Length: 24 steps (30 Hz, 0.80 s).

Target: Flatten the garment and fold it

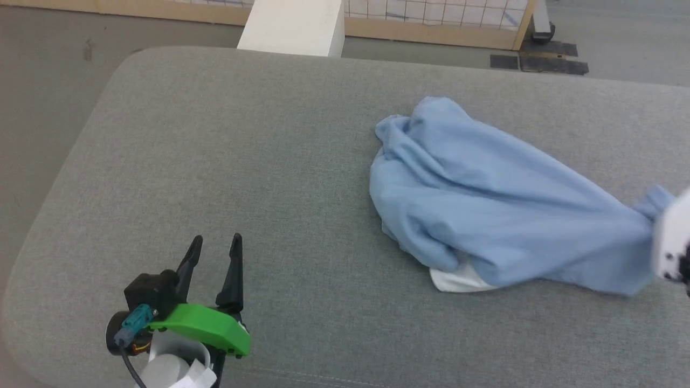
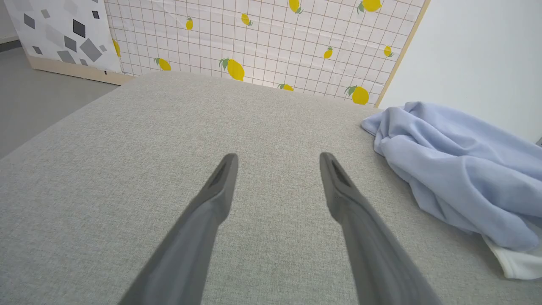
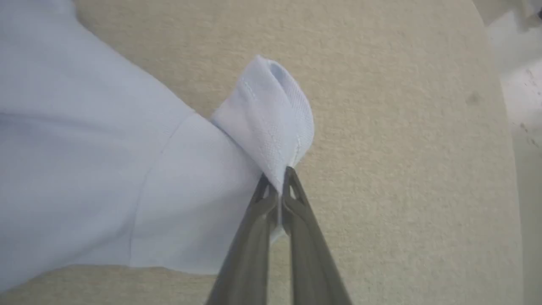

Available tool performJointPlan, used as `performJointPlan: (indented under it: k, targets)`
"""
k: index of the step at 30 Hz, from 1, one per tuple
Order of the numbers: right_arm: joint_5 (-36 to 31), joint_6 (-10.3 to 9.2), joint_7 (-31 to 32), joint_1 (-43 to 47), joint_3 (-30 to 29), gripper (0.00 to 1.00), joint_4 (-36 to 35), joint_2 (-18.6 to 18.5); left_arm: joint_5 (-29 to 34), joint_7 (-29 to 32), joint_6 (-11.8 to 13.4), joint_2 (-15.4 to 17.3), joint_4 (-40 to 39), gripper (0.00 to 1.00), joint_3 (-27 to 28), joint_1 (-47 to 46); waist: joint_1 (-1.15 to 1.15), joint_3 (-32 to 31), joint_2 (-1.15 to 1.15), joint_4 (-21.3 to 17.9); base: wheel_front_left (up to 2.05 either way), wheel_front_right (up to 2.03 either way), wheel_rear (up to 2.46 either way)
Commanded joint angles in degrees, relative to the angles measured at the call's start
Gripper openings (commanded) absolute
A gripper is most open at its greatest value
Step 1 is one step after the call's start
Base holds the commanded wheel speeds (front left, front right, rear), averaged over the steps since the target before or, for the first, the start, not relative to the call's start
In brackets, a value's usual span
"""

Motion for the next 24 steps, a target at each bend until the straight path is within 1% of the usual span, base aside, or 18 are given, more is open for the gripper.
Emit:
performJointPlan:
  k: [1,6,7,8,10,12,16,20,24]
  targets:
    - [-1.7,-0.08,0.7,2.6,-2.5,0.00,0.7,0.5,0.2,-0.2,-0.3,-0.2,0.1,1.00,0.3,0.7,0.00,-0.4,0.00,-0.2,0.00,0.00,0.00]
    - [-6.3,-0.08,2.0,7.2,-10.2,0.00,-0.7,4.1,0.1,-0.2,-0.2,-0.1,0.0,1.00,0.9,1.4,0.00,-0.9,0.00,-1.0,0.00,0.00,0.00]
    - [-6.6,-0.08,1.6,7.5,-11.4,0.22,-1.5,5.3,0.1,-0.2,-0.2,-0.2,0.0,1.00,0.9,1.6,0.00,-1.0,0.00,-1.2,0.00,0.00,0.00]
    - [-6.7,-0.08,0.8,7.6,-12.3,1.00,-2.3,6.3,0.1,-0.2,-0.2,-0.2,0.1,1.00,0.8,1.7,0.00,-1.1,0.00,-1.4,0.00,0.00,0.00]
    - [-6.3,-0.08,-1.8,7.5,-12.5,1.00,-4.2,8.0,0.0,-0.2,-0.2,-0.2,0.2,1.00,0.7,1.7,0.00,-1.5,0.00,-1.7,0.00,0.00,0.00]
    - [-4.4,-0.08,-6.0,7.2,-12.3,1.00,-6.8,9.5,-0.1,-0.2,-0.3,-0.2,0.4,1.00,0.6,1.7,0.00,-2.1,0.00,-1.9,0.00,0.00,0.00]
    - [2.3,-0.08,-17.5,8.2,-10.7,1.00,-14.0,12.7,-0.3,-0.2,-0.2,-0.2,0.6,1.00,0.4,1.9,0.00,-3.3,0.00,-2.4,0.00,0.00,0.00]
    - [6.7,-0.08,-27.0,13.6,-9.0,1.00,-20.3,14.8,-0.7,-0.2,-0.1,-0.2,0.7,1.00,0.4,2.3,0.00,-4.1,0.00,-2.8,0.00,0.00,0.00]
    - [8.9,-0.08,-34.5,20.1,-8.3,1.00,-24.6,15.8,-0.8,-0.1,0.1,0.0,0.7,1.00,0.4,2.7,0.00,-4.7,0.00,-3.2,0.00,0.00,0.00]
